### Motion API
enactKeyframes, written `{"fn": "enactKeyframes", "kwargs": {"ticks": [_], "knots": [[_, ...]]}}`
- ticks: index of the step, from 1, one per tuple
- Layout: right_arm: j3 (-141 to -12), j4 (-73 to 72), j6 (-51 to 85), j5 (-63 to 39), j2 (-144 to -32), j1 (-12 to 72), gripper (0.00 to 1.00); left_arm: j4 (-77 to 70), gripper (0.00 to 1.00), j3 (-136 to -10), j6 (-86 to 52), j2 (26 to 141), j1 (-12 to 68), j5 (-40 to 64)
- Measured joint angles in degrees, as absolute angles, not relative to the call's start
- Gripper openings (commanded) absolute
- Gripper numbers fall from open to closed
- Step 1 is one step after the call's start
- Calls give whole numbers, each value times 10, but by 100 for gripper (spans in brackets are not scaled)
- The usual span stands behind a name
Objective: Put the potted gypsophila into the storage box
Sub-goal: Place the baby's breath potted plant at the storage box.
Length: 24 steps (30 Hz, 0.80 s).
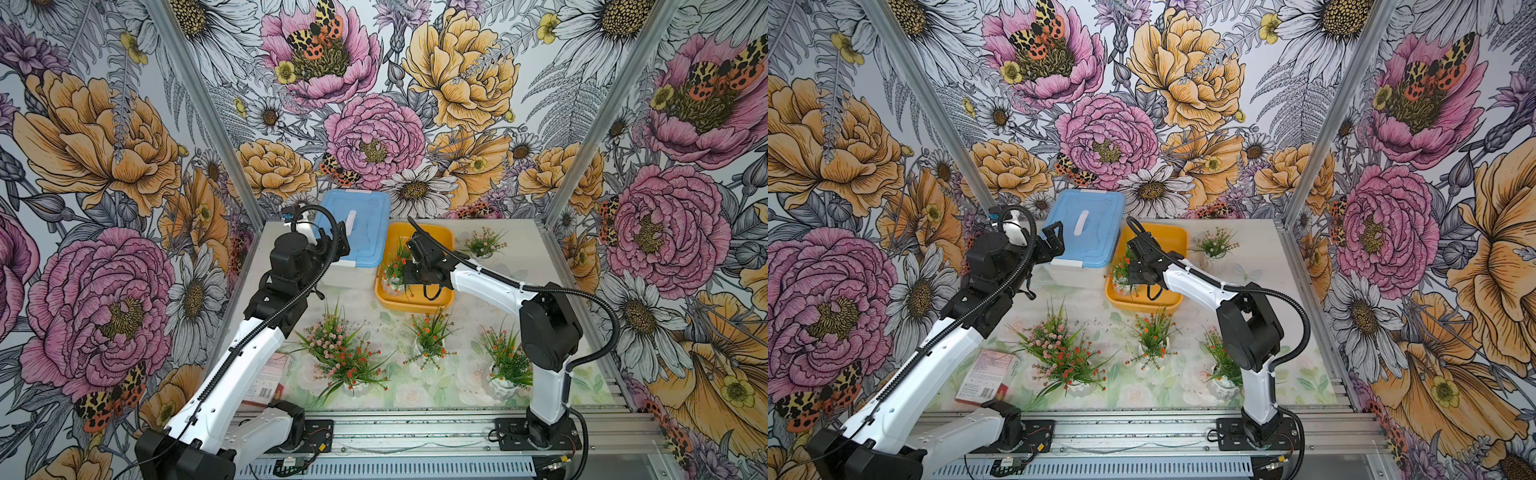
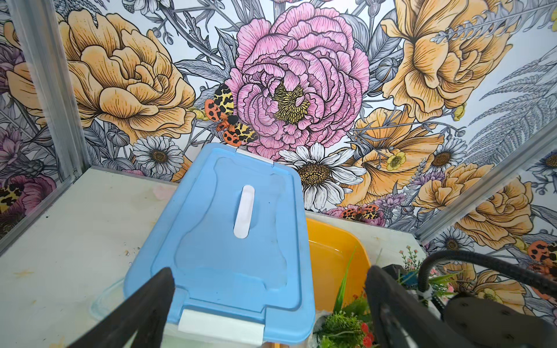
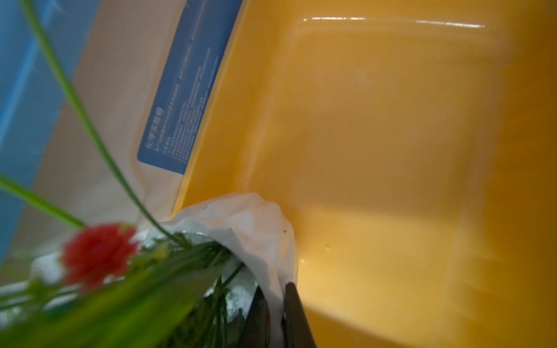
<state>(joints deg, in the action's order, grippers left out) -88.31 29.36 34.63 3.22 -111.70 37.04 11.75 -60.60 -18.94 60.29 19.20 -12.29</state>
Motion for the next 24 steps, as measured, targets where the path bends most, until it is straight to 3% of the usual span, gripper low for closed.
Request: {"fn": "enactKeyframes", "kwargs": {"ticks": [9,24], "knots": [[-883,295,351,28,-1145,380,0,125,99,-580,-196,566,192,-123],[-874,279,381,63,-1138,387,30,133,99,-573,-196,552,192,-115]]}}
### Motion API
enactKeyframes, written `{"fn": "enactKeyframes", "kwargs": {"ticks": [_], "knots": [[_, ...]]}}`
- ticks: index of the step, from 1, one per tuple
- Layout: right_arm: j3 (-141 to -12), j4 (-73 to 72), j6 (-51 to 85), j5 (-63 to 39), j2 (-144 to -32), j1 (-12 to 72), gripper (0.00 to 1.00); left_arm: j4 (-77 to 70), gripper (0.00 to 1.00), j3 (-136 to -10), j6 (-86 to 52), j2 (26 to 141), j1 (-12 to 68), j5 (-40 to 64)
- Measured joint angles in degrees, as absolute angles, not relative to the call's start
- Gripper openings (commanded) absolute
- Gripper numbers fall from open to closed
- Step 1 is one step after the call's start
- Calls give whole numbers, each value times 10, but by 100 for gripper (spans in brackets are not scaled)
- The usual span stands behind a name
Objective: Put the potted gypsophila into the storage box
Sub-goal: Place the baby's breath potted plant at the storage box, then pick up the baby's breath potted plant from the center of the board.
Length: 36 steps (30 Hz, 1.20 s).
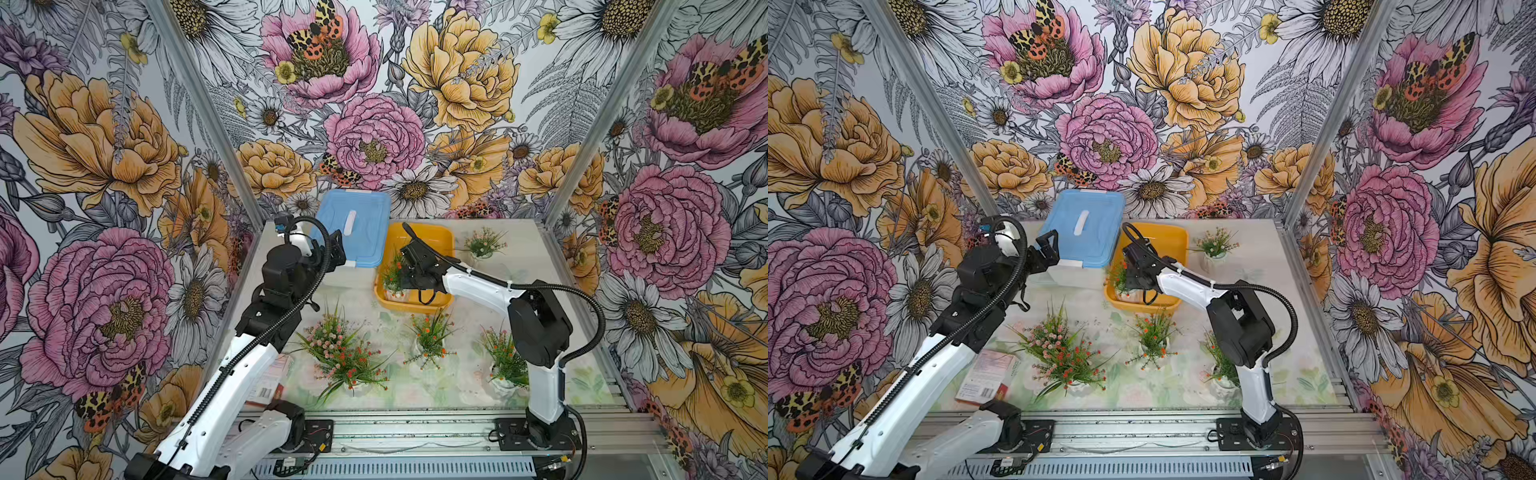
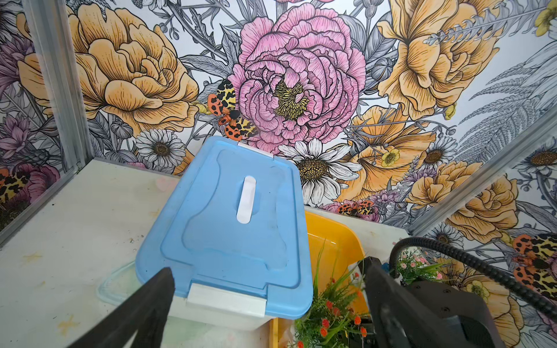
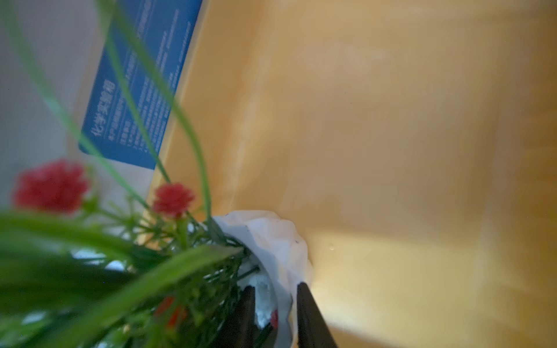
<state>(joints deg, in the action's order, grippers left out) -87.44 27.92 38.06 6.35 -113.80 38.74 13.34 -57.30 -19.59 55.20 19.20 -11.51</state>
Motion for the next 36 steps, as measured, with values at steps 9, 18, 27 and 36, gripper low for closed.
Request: {"fn": "enactKeyframes", "kwargs": {"ticks": [9,18,27,36], "knots": [[-864,275,375,132,-1074,388,53,123,99,-573,-195,574,192,-93],[-836,263,353,207,-990,332,63,95,99,-652,-184,693,245,-93],[-801,262,328,192,-962,179,66,71,99,-817,-155,872,333,-92],[-729,237,309,95,-953,47,64,70,99,-945,-162,1026,380,-83]]}}
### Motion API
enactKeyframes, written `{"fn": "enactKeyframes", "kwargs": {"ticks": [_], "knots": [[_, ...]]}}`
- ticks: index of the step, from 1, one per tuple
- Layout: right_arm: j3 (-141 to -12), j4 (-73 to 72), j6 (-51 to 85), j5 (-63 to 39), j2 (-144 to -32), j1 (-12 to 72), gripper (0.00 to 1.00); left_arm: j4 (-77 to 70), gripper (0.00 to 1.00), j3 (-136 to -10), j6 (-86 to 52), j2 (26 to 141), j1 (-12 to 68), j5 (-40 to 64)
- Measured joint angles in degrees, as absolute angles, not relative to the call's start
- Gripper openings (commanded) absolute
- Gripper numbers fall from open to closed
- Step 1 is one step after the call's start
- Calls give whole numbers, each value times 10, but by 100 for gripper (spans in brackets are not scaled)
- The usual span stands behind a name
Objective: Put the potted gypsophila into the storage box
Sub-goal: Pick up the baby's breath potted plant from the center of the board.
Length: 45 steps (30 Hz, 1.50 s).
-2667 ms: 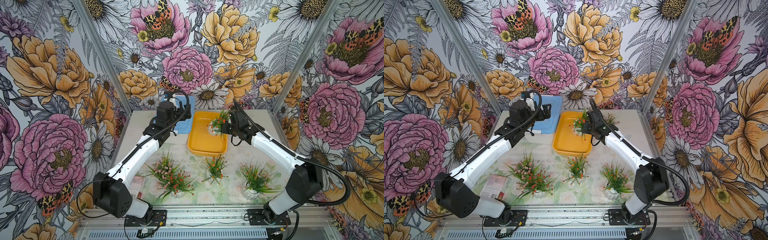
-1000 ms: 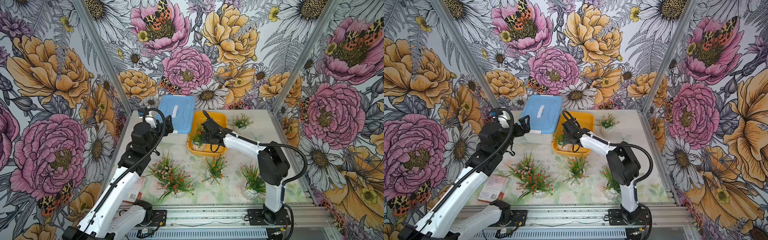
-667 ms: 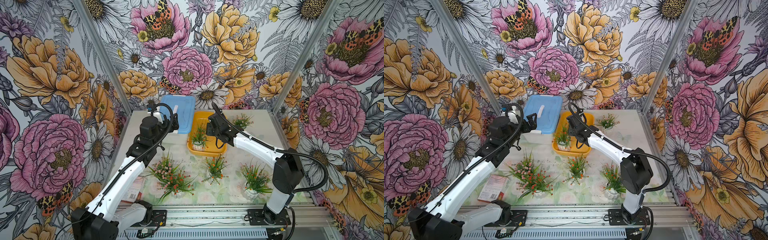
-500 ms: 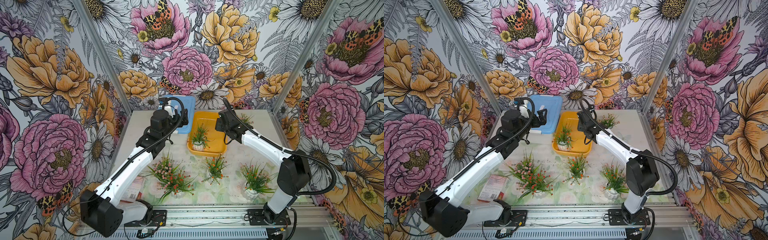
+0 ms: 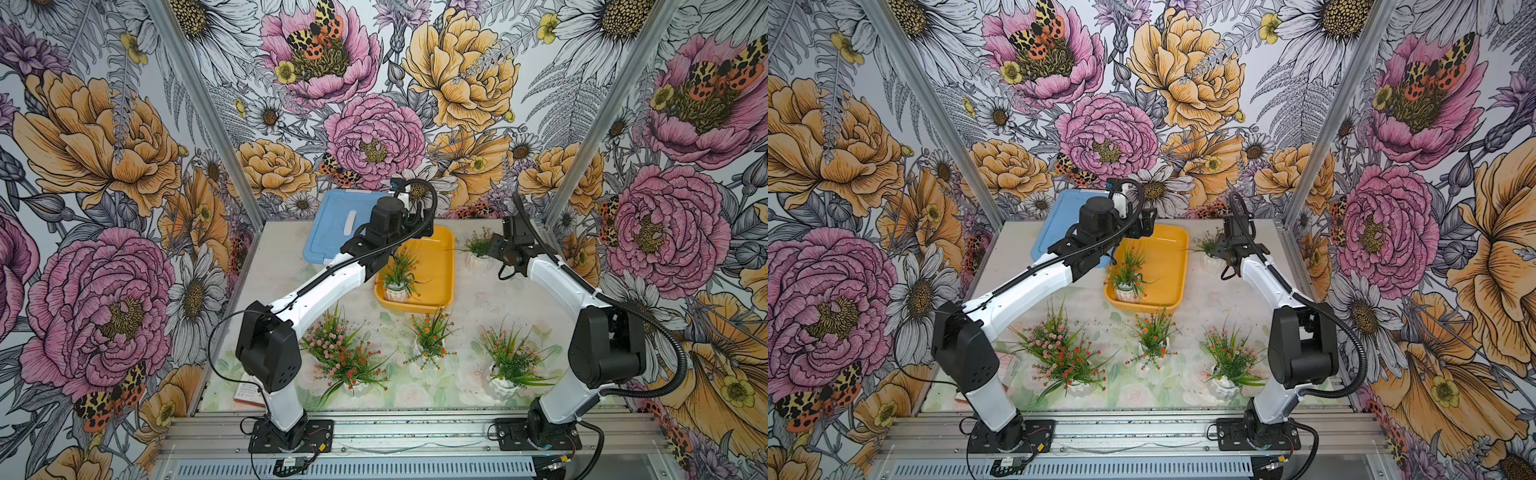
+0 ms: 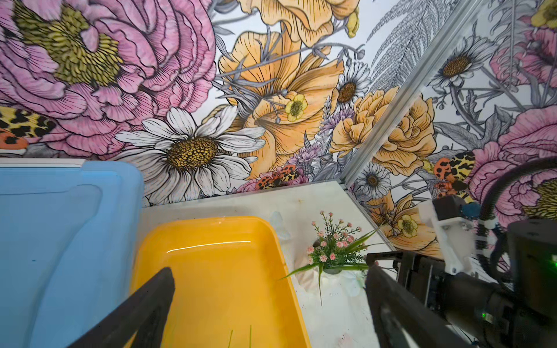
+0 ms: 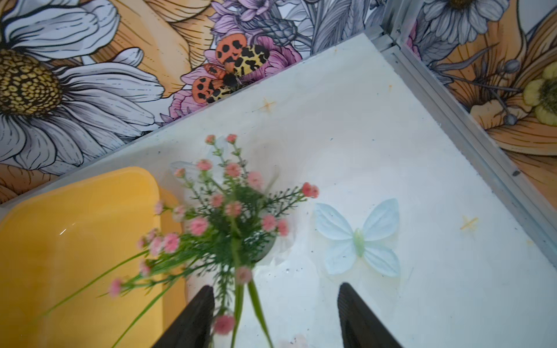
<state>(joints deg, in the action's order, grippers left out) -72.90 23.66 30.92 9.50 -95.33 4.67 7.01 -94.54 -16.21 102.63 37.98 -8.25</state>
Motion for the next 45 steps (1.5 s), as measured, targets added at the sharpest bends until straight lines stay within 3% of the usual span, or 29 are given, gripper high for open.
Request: {"fn": "enactKeyframes", "kwargs": {"ticks": [8,24,39,45], "knots": [[-648,200,317,-5,-946,-38,59,66,99,-1037,-194,1143,415,-84],[-631,34,388,-179,-1029,-97,45,103,99,-1120,-153,1188,433,-97],[-629,12,390,-160,-1034,-43,46,116,99,-1117,-105,1186,367,-70],[-655,30,377,-129,-1057,-24,38,117,99,-1074,-107,1157,360,-74]]}}
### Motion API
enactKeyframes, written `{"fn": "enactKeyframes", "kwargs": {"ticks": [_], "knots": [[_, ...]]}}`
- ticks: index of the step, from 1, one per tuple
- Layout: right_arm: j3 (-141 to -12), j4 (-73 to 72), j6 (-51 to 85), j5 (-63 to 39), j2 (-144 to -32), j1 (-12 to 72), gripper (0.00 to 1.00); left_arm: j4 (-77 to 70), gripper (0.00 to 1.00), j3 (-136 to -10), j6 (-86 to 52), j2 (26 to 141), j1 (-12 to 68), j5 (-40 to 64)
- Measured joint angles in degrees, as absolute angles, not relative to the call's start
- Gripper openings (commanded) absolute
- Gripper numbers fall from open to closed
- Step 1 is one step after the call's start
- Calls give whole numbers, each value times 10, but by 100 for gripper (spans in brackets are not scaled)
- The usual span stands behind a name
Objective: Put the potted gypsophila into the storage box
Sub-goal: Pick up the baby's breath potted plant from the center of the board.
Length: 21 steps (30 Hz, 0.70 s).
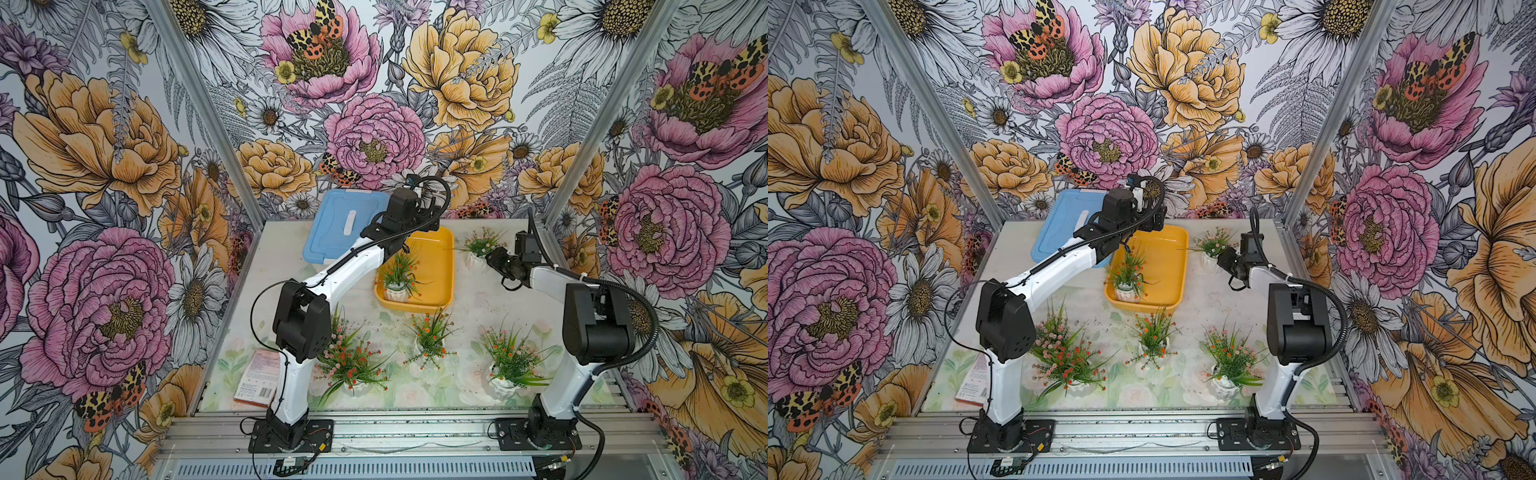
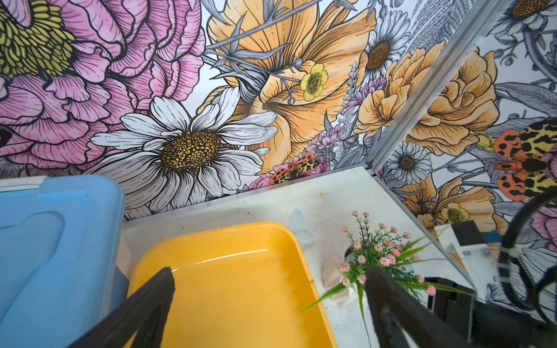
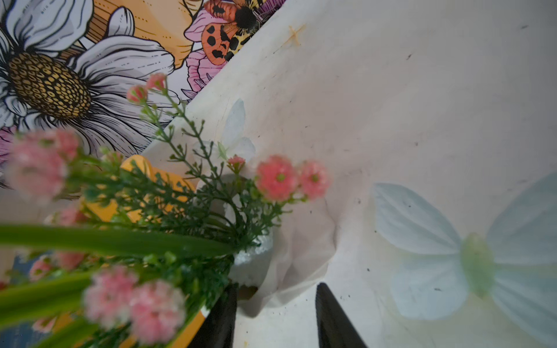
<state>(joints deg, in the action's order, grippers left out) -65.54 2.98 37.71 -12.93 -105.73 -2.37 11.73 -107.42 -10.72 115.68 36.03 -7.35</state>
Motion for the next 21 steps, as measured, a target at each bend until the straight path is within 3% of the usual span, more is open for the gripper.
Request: {"fn": "enactKeyframes", "kwargs": {"ticks": [12,21], "knots": [[-733,108,344,-60,-1095,-14,32,111,99,-1006,-122,1118,408,-141],[-789,160,327,-57,-1123,-11,11,120,99,-993,-122,1098,412,-182]]}}
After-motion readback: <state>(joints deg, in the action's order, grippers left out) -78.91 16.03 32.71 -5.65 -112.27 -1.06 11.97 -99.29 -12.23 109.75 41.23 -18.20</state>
